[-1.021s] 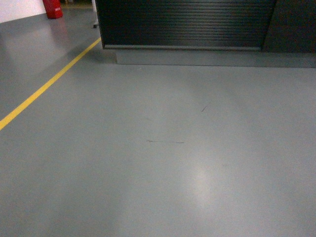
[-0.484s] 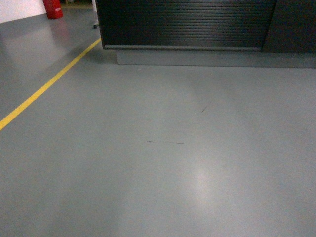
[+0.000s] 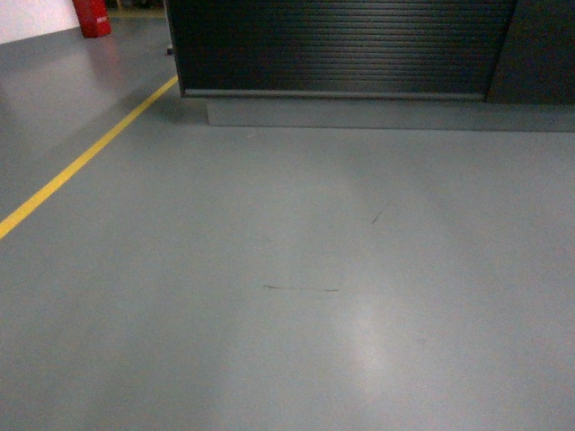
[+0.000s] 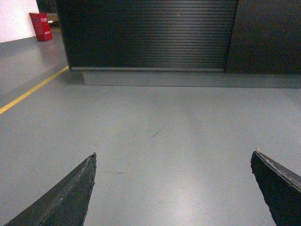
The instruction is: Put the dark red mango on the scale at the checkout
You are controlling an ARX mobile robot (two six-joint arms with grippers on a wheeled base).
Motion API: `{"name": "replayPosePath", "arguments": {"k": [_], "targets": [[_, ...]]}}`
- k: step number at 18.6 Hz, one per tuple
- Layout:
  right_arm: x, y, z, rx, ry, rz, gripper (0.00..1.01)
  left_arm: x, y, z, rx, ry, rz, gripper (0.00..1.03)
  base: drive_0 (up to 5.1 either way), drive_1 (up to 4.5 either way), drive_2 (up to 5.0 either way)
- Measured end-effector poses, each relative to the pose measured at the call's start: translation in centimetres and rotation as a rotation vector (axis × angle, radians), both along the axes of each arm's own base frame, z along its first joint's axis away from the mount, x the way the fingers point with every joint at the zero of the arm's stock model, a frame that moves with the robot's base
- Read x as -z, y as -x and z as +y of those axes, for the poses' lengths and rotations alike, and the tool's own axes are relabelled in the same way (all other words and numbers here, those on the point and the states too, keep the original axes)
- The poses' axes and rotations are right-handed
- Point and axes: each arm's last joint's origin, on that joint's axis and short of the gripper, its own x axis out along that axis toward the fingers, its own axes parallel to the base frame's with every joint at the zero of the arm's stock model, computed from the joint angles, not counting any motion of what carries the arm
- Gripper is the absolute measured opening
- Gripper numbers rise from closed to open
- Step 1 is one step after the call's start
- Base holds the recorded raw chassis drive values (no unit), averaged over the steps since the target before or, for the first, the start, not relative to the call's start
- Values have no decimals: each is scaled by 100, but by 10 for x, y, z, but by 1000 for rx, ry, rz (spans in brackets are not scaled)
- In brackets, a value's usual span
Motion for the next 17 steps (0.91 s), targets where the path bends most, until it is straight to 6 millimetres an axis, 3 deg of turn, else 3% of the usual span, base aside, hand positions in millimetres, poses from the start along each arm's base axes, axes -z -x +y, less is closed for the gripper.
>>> {"name": "replayPosePath", "arguments": {"k": [17], "targets": [[0, 0, 0, 0, 0, -2, 98, 0, 0, 0, -1, 0, 2, 98, 0, 433, -434]]}}
